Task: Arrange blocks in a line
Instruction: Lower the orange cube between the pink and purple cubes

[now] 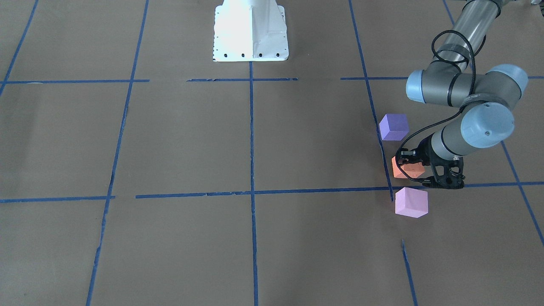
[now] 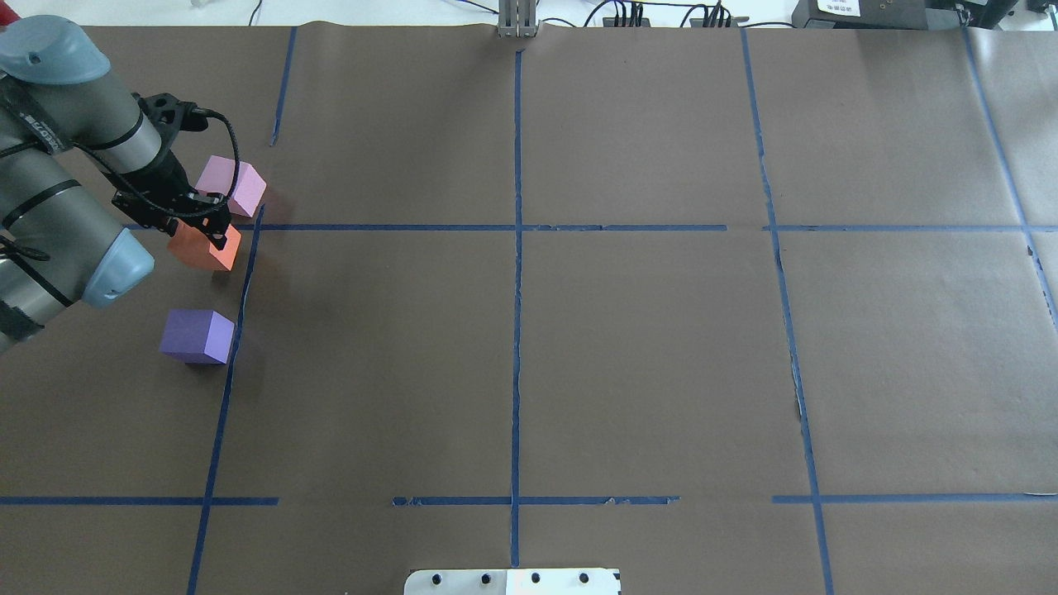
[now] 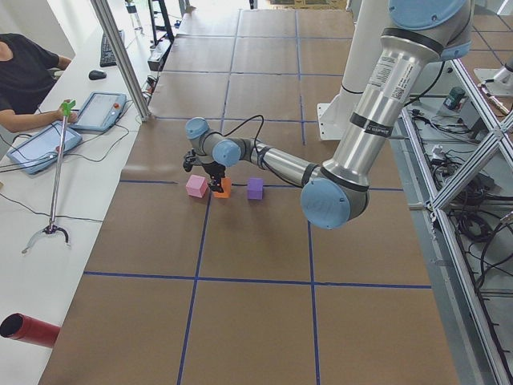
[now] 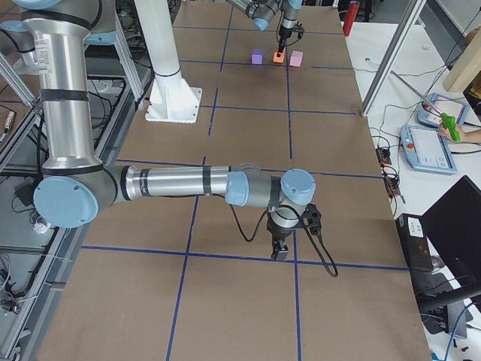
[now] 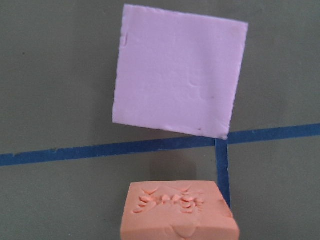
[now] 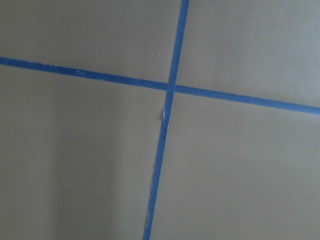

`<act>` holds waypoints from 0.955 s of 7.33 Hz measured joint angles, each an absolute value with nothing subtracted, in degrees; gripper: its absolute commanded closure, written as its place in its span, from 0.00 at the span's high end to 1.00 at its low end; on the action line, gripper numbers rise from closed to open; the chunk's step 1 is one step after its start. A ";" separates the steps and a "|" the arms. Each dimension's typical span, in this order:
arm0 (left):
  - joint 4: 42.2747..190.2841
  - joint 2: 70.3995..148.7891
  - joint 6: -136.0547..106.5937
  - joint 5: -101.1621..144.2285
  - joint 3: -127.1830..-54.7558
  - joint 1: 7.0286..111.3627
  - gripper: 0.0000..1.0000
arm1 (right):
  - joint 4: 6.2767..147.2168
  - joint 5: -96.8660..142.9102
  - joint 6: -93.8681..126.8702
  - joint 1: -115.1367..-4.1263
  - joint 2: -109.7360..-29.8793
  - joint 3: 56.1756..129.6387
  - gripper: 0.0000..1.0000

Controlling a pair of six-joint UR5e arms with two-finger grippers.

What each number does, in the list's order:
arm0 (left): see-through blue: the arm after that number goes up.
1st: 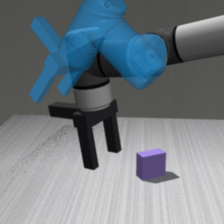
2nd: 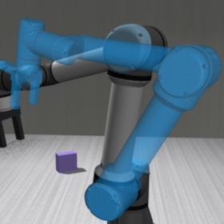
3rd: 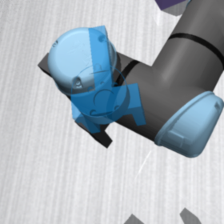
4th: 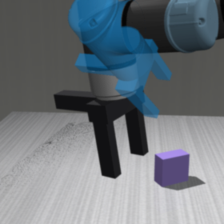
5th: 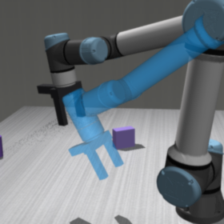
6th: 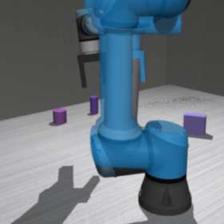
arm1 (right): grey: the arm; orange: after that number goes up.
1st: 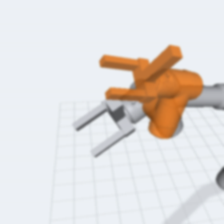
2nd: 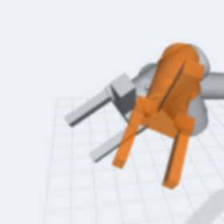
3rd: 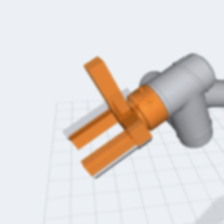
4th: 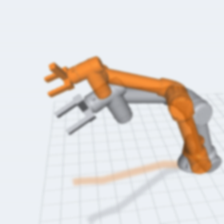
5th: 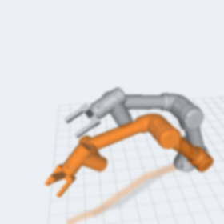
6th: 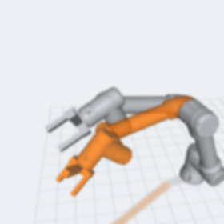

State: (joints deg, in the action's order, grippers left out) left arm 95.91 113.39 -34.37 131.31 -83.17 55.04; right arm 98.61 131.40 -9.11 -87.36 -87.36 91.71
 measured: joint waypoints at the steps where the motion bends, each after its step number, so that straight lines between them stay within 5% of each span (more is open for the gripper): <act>1: 95.96 113.36 -34.53 131.31 -83.10 54.99 0.46 | 98.61 131.40 -9.11 -87.36 -87.36 91.70 1.00; 3: 96.03 113.11 -34.44 131.31 -83.06 54.94 0.80 | 98.61 131.40 -9.06 -87.36 -87.36 91.69 1.00; 5: 96.06 112.97 -34.15 131.31 -83.06 54.93 0.97 | 98.61 131.40 -9.07 -87.36 -87.36 91.69 1.00; 7: 96.12 112.99 -33.98 131.31 -83.09 54.93 0.99 | 98.61 131.40 -9.08 -87.36 -87.36 91.68 1.00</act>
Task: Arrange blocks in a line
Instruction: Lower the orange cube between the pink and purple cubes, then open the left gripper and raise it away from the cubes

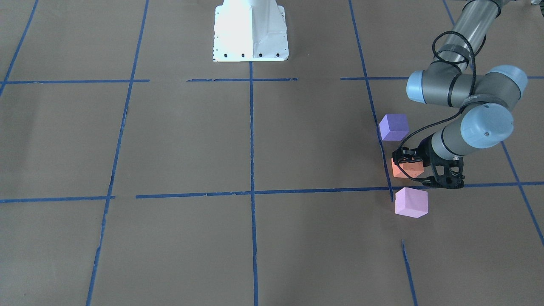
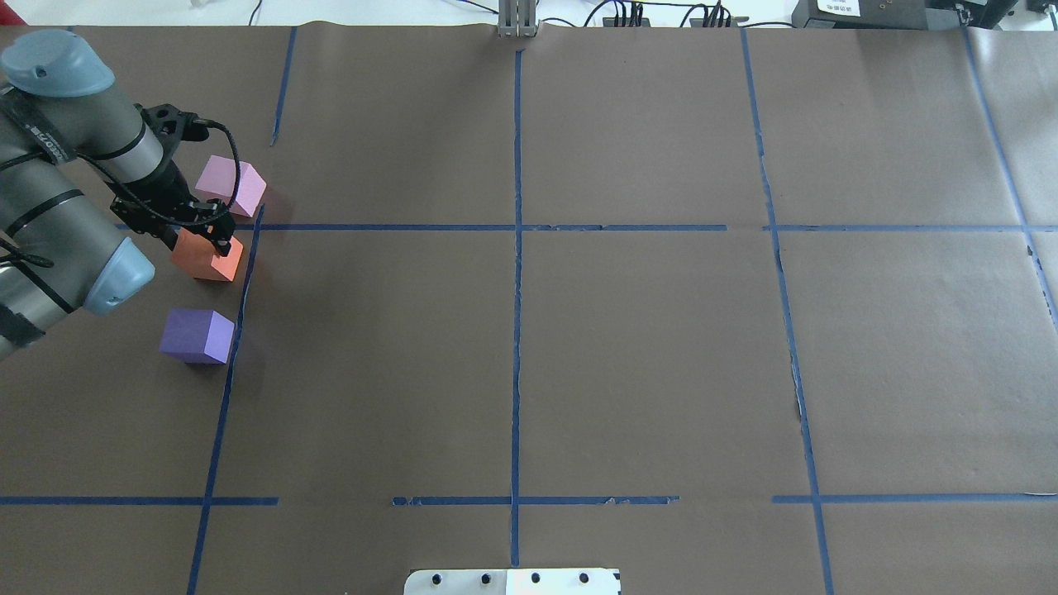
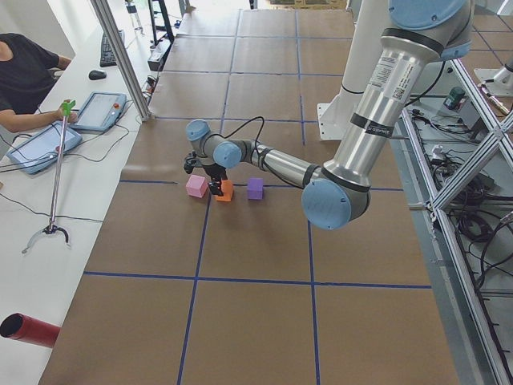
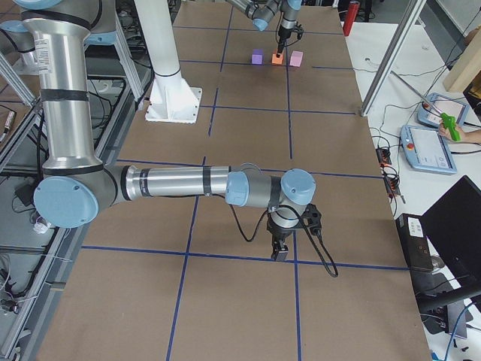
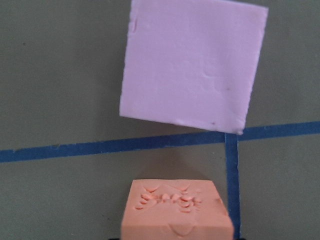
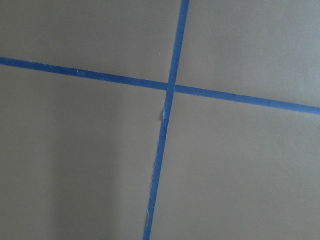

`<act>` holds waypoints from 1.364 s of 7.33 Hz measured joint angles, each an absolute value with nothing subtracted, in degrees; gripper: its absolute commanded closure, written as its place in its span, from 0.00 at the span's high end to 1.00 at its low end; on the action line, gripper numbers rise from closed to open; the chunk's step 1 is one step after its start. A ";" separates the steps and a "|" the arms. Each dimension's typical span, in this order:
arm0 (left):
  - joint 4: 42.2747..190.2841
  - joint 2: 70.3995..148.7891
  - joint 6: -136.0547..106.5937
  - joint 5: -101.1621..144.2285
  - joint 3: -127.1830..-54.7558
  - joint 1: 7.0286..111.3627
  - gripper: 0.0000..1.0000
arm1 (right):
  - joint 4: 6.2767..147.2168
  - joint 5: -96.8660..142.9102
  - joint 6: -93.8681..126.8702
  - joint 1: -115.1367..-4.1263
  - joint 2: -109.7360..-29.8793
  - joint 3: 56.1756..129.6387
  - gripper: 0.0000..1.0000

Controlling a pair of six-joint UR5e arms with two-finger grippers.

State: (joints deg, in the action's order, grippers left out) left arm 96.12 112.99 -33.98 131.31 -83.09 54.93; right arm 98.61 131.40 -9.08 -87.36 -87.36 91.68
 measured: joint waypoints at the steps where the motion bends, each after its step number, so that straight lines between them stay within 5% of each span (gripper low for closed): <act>1: 96.12 113.04 -33.92 131.31 -83.23 54.96 0.99 | 98.61 131.40 -9.06 -87.36 -87.36 91.67 1.00; 7: 83.78 112.50 -18.08 131.32 -89.99 67.72 1.00 | 98.61 131.40 -9.06 -87.39 -87.36 91.68 1.00; 10: 78.62 104.43 5.27 131.39 -90.94 81.95 1.00 | 98.61 131.40 -9.09 -87.40 -87.36 91.70 1.00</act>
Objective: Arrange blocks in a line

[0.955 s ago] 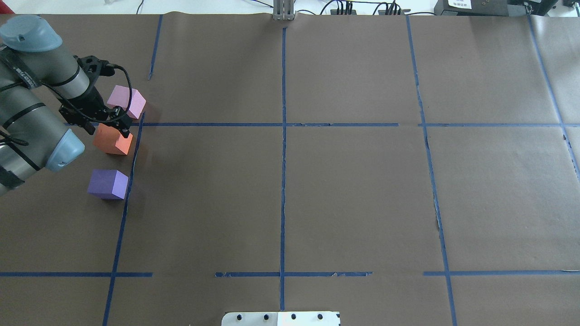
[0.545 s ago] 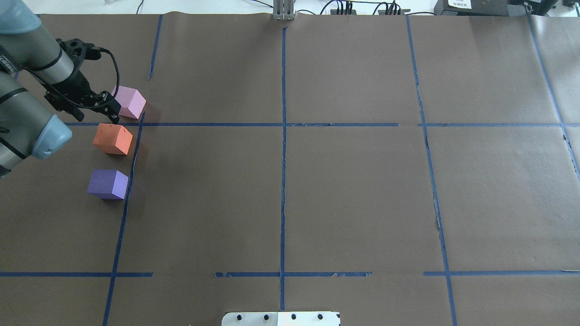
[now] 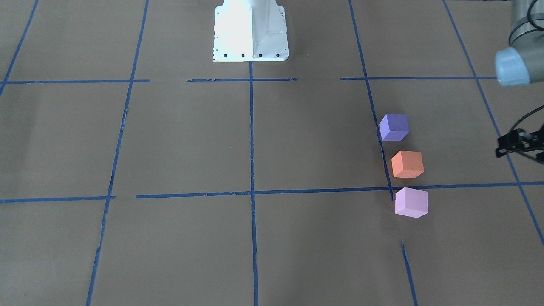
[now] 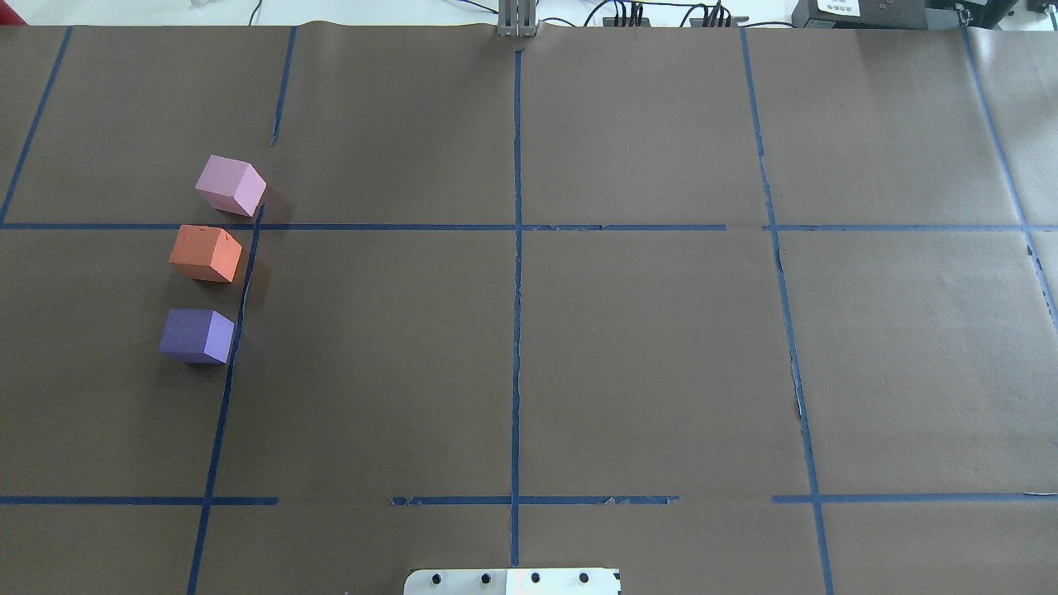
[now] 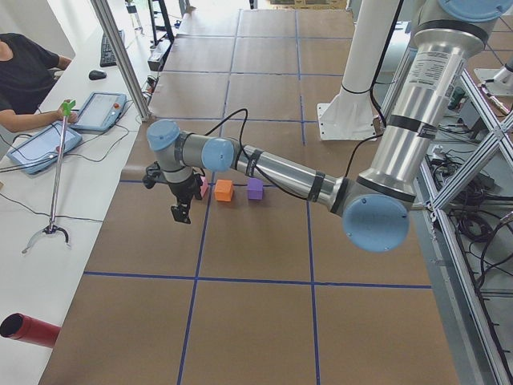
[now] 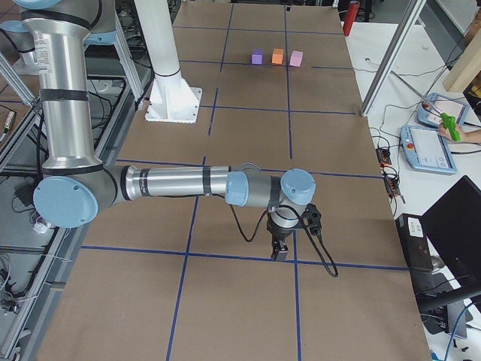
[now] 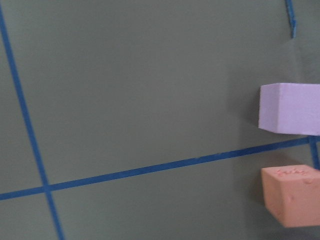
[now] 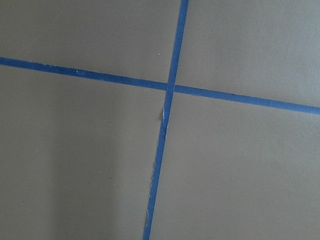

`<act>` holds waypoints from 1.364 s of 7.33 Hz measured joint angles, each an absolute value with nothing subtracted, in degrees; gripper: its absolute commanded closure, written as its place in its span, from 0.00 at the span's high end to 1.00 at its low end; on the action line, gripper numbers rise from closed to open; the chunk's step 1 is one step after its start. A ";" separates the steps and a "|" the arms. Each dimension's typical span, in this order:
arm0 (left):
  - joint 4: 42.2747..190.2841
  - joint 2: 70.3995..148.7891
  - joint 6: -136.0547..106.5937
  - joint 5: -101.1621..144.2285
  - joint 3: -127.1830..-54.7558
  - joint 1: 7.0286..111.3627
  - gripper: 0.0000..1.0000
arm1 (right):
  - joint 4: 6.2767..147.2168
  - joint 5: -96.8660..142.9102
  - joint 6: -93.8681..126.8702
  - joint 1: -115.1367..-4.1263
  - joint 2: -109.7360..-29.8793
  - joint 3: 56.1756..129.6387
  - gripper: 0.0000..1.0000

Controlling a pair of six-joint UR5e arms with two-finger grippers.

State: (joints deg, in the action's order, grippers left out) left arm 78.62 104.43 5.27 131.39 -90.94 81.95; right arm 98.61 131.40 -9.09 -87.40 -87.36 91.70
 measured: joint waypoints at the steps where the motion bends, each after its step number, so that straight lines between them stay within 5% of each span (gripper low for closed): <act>1: 78.55 100.12 12.76 131.44 -90.71 86.41 1.00 | 98.61 131.40 -9.09 -87.39 -87.36 91.69 1.00; 4: 79.06 87.83 23.61 131.58 -90.36 93.72 1.00 | 98.61 131.40 -9.08 -87.36 -87.36 91.70 1.00; 10: 78.87 87.36 21.08 134.22 -92.66 94.12 1.00 | 98.61 131.40 -9.11 -87.36 -87.36 91.67 1.00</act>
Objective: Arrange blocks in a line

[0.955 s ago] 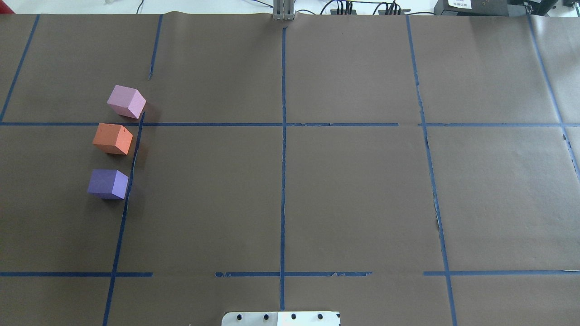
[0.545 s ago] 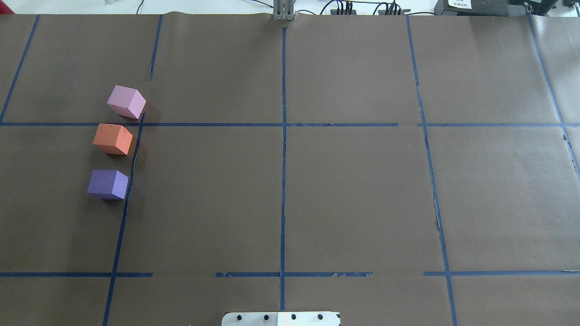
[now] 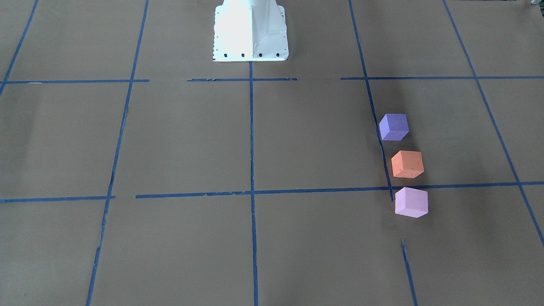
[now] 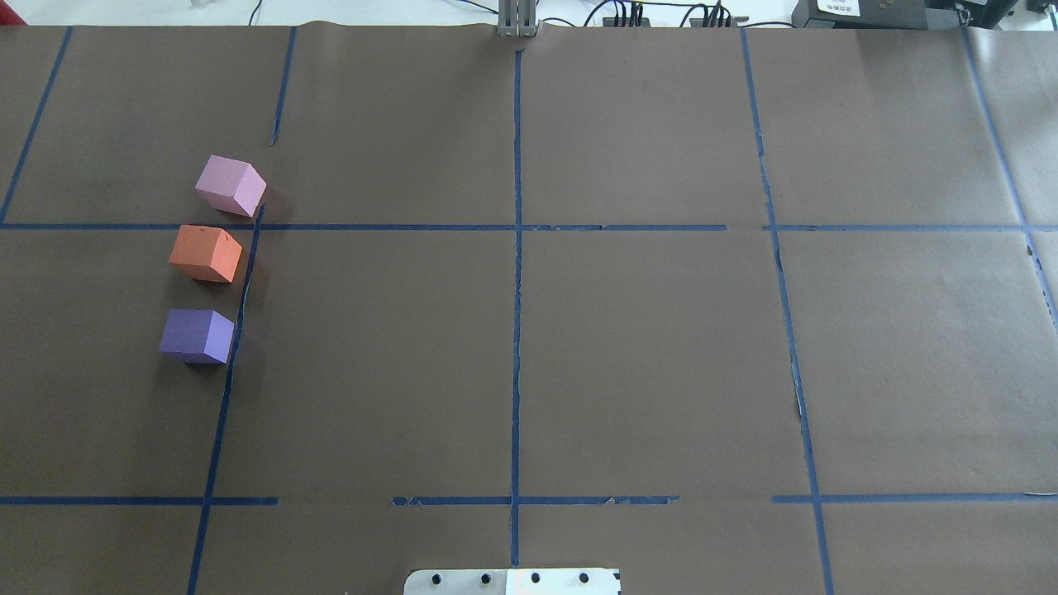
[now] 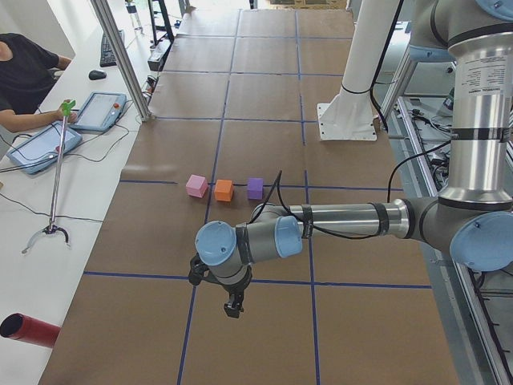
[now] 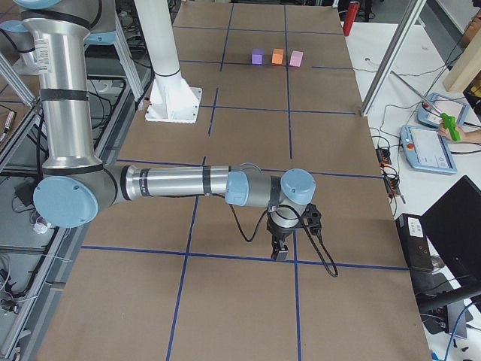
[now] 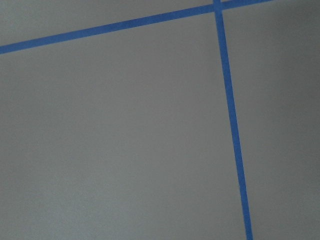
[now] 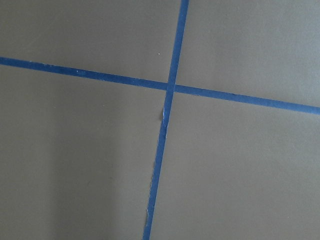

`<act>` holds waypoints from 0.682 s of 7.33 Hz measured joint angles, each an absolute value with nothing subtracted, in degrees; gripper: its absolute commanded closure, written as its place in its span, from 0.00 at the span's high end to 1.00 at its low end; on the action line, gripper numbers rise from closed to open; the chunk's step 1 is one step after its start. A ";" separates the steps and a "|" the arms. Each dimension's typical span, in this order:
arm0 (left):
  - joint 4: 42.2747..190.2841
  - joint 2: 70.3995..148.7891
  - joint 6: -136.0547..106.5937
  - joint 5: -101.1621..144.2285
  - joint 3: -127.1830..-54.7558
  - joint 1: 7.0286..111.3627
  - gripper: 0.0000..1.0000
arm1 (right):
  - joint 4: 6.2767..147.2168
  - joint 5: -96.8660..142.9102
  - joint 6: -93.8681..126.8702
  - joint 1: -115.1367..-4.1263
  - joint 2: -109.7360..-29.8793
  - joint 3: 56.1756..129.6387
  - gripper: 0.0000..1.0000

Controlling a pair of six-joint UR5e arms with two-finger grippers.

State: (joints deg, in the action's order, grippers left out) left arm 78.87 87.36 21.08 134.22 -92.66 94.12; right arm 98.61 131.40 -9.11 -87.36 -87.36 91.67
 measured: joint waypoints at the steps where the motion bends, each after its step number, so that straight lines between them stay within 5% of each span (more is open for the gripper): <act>1: 78.59 87.39 18.83 134.53 -94.80 94.11 1.00 | 98.61 131.40 -9.11 -87.37 -87.36 91.68 1.00; 5: 78.46 87.44 16.56 134.82 -96.51 93.98 1.00 | 98.61 131.40 -9.09 -87.38 -87.36 91.68 1.00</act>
State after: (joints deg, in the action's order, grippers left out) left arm 78.46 87.44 16.56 134.82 -96.51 93.98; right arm 98.61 131.40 -9.09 -87.38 -87.36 91.68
